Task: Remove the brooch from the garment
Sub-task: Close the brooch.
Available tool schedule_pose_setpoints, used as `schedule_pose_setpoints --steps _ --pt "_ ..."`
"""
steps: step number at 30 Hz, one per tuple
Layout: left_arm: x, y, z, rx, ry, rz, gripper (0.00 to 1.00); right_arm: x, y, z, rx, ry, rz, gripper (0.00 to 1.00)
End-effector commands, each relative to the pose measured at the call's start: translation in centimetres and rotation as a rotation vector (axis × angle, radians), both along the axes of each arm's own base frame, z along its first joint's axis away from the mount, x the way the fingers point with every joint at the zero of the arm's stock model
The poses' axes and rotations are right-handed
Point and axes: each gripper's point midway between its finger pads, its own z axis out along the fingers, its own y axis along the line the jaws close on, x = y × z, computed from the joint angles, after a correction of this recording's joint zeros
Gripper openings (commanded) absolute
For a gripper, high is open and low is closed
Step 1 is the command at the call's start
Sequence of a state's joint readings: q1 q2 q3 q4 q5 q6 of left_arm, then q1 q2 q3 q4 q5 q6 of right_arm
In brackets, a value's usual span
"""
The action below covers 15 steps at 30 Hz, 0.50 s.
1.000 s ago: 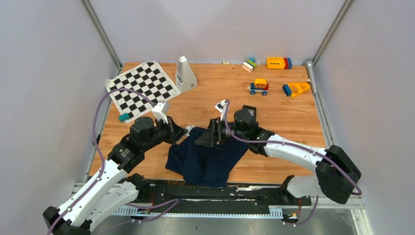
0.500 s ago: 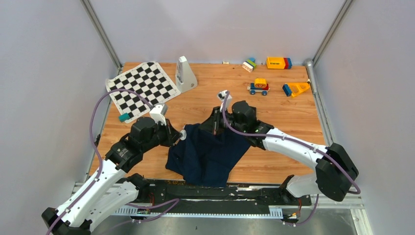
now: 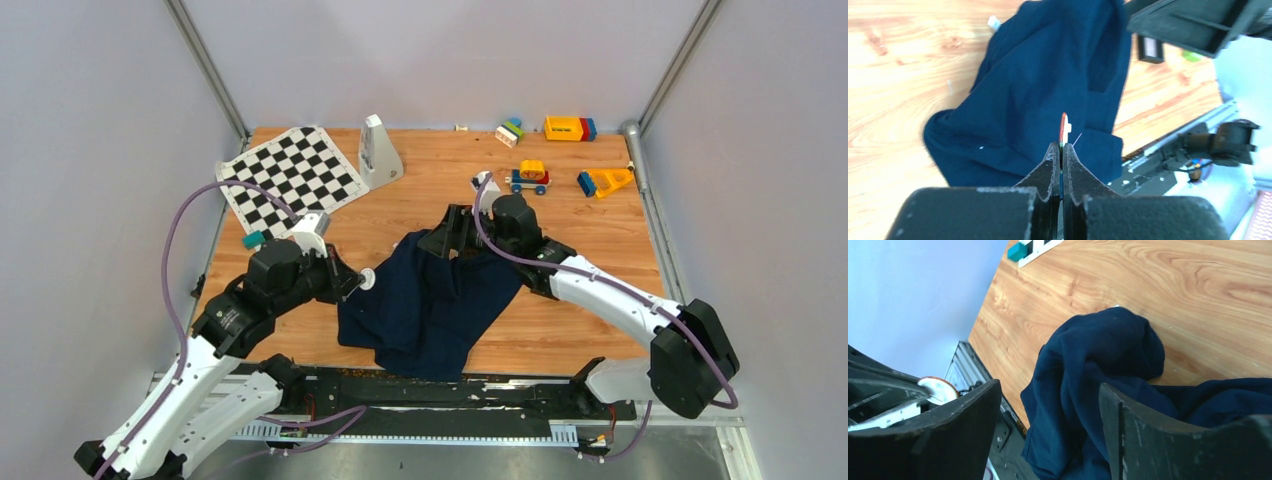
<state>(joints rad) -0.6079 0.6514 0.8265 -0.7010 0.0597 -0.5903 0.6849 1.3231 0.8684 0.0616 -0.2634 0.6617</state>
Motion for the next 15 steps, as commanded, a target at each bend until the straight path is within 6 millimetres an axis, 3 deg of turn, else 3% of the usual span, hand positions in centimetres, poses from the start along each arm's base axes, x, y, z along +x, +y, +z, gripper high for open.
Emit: schedule_pose_setpoints --steps 1,6,15 --pt "-1.8 -2.0 3.1 -0.139 0.003 -0.099 0.00 -2.7 0.7 3.4 0.062 -0.114 0.171 0.73" --pt "-2.4 -5.0 4.9 -0.309 0.001 -0.214 0.00 -6.3 0.5 5.4 0.176 -0.210 0.310 0.73" --pt "-2.8 -7.4 8.9 -0.573 -0.009 -0.280 0.00 -10.9 0.9 9.6 0.382 -0.244 0.524 0.67"
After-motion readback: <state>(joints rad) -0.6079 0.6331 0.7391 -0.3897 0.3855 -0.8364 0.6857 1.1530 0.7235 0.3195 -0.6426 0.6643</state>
